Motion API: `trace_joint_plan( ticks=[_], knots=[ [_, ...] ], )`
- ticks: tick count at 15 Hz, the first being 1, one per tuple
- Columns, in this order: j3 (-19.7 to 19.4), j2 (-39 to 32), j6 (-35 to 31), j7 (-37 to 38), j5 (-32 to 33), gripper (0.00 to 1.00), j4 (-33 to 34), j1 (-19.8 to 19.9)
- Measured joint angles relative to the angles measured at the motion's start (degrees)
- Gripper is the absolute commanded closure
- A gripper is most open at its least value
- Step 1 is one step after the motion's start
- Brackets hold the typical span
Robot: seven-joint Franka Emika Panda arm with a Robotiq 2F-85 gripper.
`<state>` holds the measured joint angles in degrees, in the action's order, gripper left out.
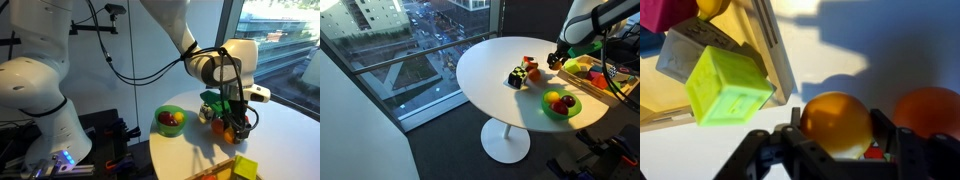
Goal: Put the orange inside the bowl
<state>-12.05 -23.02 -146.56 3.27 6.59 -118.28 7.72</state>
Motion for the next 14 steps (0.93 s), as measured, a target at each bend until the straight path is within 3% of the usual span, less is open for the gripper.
trace_joint_plan(
  ticks=[6,14],
  knots=[
    [3.68,4.29,10.06,-12.01,-8.14,0.56,0.28,4.29],
    [3.97,8.42,19.64,-13.58,-8.47,0.56,1.99,4.16]
  ],
)
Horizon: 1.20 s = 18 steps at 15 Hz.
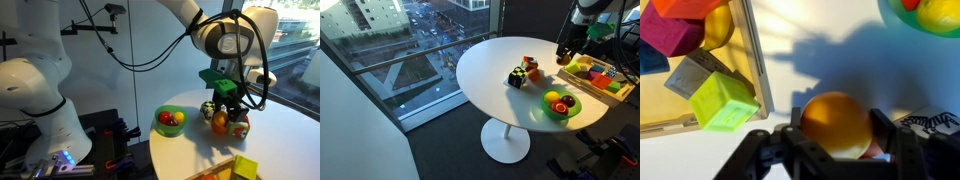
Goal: Put the orange inside the bowl
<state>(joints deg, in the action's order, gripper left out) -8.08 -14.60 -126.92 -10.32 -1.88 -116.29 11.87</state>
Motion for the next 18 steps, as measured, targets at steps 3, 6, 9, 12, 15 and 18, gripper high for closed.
trace_joint_plan(
  ticks=[3,6,9,12,15,18],
  knots=[
    [0.38,0.89,0.3,0.12,0.03,0.56,0.02,-0.86],
    [0.48,1.27,0.3,1.06,0.37,0.56,-0.22,-2.39],
    [0.59,1.46,-0.06,2.84,1.3,0.56,-0.92,-3.93],
    [0.61,1.53,-0.9,4.68,2.37,0.31,-1.38,-4.96],
    [0.61,1.65,-1.57,5.21,2.59,0.31,-1.83,-5.13],
    [0.6,1.68,-1.7,5.27,2.59,0.31,-1.95,-5.12]
  ],
)
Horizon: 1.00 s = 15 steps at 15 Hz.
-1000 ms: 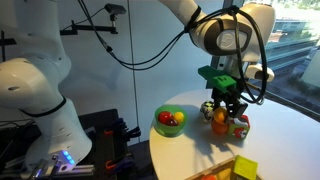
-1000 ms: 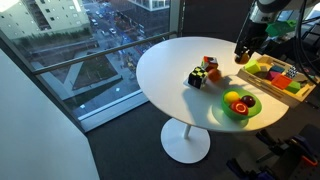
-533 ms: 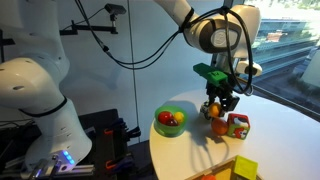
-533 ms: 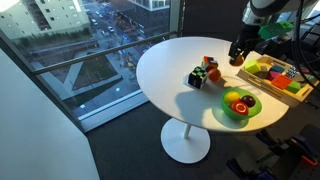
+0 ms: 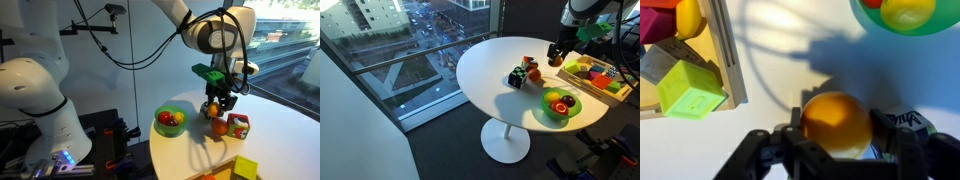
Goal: Put the orange inside the bowl
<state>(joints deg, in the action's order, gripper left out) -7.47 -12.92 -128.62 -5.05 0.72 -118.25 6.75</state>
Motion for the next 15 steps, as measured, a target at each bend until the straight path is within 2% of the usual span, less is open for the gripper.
trace_joint_plan(
  ticks=[3,4,8,15],
  knots=[
    [0.0,0.03,-0.01,0.03,0.0,0.31,-0.04,0.0],
    [0.0,0.03,-0.02,0.03,0.0,0.56,-0.04,0.0],
    [0.39,-0.07,-0.01,-0.09,0.0,0.56,-0.15,-0.01],
    [3.54,0.43,0.13,-1.49,-0.41,0.56,-0.81,-0.91]
  ],
)
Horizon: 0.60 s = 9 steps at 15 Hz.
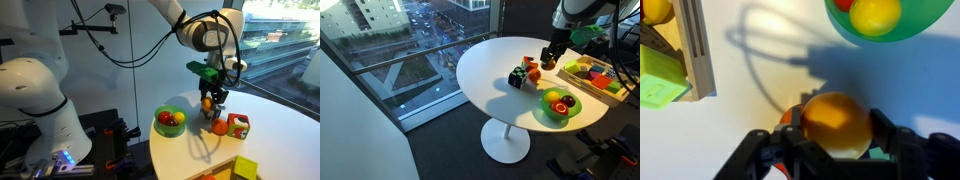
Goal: Put the orange inside the bowl
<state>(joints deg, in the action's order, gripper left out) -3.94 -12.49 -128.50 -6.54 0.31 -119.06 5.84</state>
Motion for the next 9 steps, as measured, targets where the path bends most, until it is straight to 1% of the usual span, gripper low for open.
trace_joint_plan(
  ticks=[4,9],
  knots=[
    [1.35,2.7,1.24,-1.53,-0.11,0.56,-2.6,-0.85],
    [1.77,8.29,4.02,-4.9,-0.11,0.56,-7.59,-1.62]
  ],
)
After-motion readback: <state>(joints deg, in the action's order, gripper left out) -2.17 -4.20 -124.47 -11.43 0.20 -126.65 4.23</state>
